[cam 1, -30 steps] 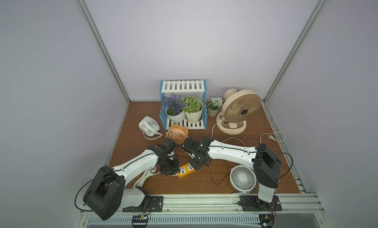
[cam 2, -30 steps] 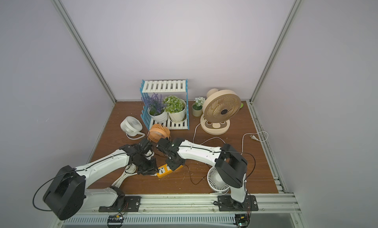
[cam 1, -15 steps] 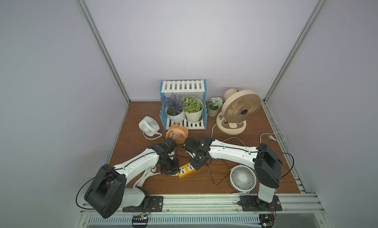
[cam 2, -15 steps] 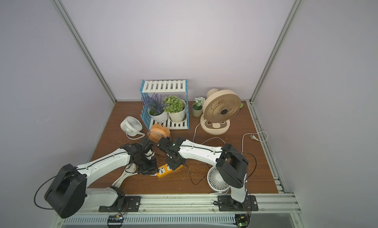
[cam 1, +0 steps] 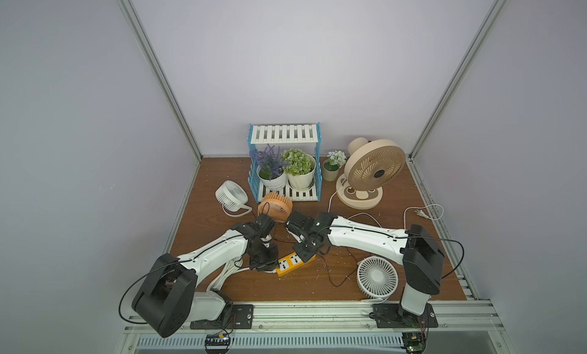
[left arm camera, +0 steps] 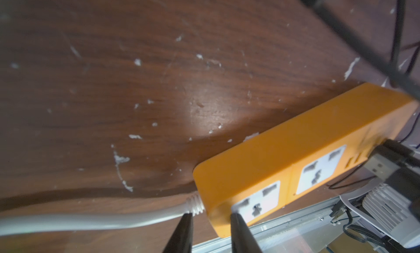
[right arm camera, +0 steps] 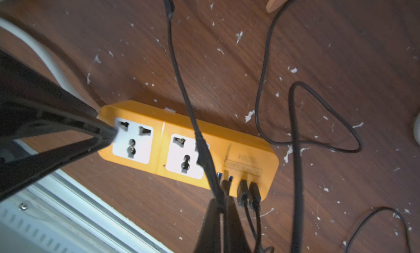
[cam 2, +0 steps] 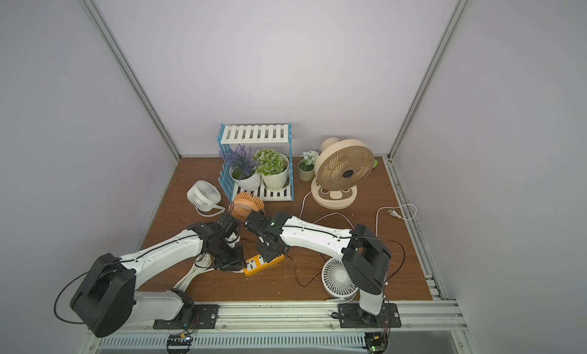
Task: Unplug the desk fan from the power strip
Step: Remove the plug from the socket.
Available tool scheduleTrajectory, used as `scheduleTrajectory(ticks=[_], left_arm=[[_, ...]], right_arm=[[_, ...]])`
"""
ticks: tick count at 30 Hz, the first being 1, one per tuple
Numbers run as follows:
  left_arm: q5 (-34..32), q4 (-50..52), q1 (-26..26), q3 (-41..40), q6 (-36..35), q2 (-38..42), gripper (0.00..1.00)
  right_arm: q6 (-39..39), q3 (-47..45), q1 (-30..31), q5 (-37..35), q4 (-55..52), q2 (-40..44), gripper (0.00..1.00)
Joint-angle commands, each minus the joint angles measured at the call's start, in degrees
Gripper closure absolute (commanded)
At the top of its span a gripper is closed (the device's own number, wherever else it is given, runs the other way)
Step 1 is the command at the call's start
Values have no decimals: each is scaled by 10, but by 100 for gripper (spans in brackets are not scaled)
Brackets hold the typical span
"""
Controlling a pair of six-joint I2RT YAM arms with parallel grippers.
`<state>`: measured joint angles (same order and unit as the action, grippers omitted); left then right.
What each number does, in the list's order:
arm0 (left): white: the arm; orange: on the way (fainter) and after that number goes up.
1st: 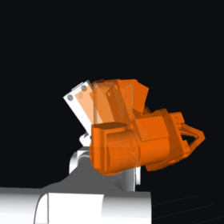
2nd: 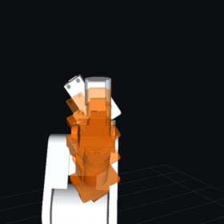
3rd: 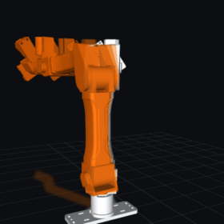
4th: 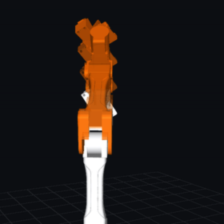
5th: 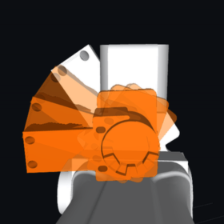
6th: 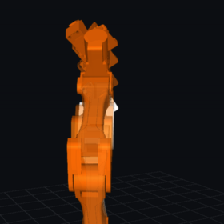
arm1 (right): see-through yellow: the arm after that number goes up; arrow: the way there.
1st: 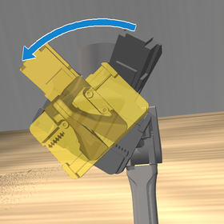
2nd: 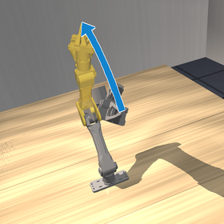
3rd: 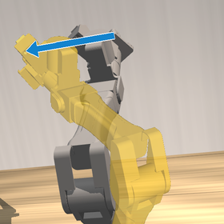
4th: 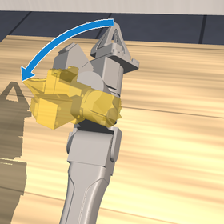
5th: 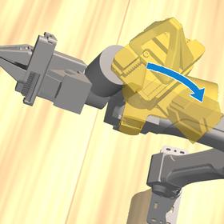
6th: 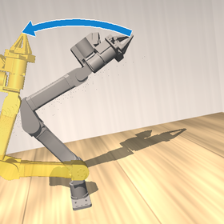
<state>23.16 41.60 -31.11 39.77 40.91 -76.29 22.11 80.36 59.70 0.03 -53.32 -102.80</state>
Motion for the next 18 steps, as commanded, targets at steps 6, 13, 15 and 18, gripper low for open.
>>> scheduleTrajectory(ticks=[6, 13, 15, 18], left_arm=[[-68, 46, -12, -29, -7, -28, 68], [-95, 57, -13, -14, -15, 9, 63], [-112, 61, -13, 0, -18, 33, 57], [-138, 62, -12, 18, -11, 82, 52]], right_arm=[[0, 24, -1, -5, 7, 16, 100], [-18, 102, -2, 22, 32, -19, 100], [-22, 130, -3, 34, 30, -43, 100], [-28, 165, -2, 42, 26, -71, 100]])
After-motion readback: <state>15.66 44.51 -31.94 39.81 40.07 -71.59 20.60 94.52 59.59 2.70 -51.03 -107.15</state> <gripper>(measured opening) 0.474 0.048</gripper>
